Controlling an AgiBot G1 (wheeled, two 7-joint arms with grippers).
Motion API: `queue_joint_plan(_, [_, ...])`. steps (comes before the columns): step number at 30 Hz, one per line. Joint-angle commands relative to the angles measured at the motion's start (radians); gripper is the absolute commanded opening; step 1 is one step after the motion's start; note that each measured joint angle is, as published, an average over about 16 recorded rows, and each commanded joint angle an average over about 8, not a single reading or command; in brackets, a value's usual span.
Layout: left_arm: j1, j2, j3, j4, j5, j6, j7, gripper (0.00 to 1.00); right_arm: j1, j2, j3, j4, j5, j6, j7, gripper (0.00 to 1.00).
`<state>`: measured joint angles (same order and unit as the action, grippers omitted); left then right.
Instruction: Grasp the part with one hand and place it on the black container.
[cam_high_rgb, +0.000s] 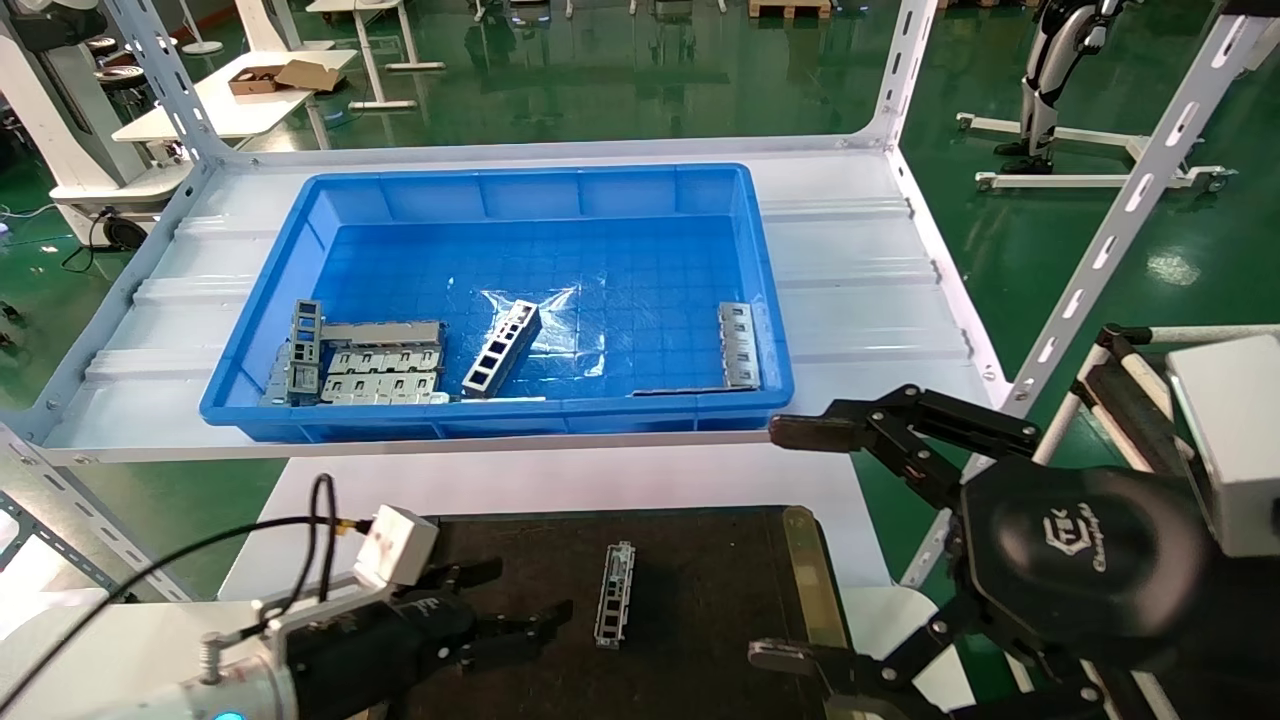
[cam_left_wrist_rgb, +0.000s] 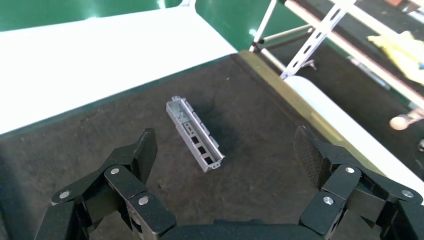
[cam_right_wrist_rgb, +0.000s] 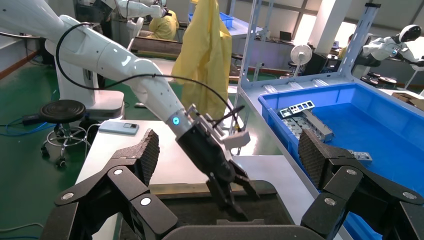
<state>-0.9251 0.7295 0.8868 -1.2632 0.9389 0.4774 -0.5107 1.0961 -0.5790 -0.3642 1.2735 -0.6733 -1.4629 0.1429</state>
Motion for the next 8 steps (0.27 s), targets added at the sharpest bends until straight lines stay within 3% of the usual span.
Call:
queue_joint_plan(1, [0.011, -0.019, -0.034, 0.0, -0.031, 0.041, 0.042, 1.0, 0.0, 0.0, 0.0, 0.0, 0.0, 0.0, 0.0, 1.0])
queue_joint_plan(8, [0.022, -0.038, -0.097, 0.017, -0.089, 0.124, 0.132, 1.0, 0.0, 0.0, 0.0, 0.0, 0.0, 0.0, 0.0, 1.0])
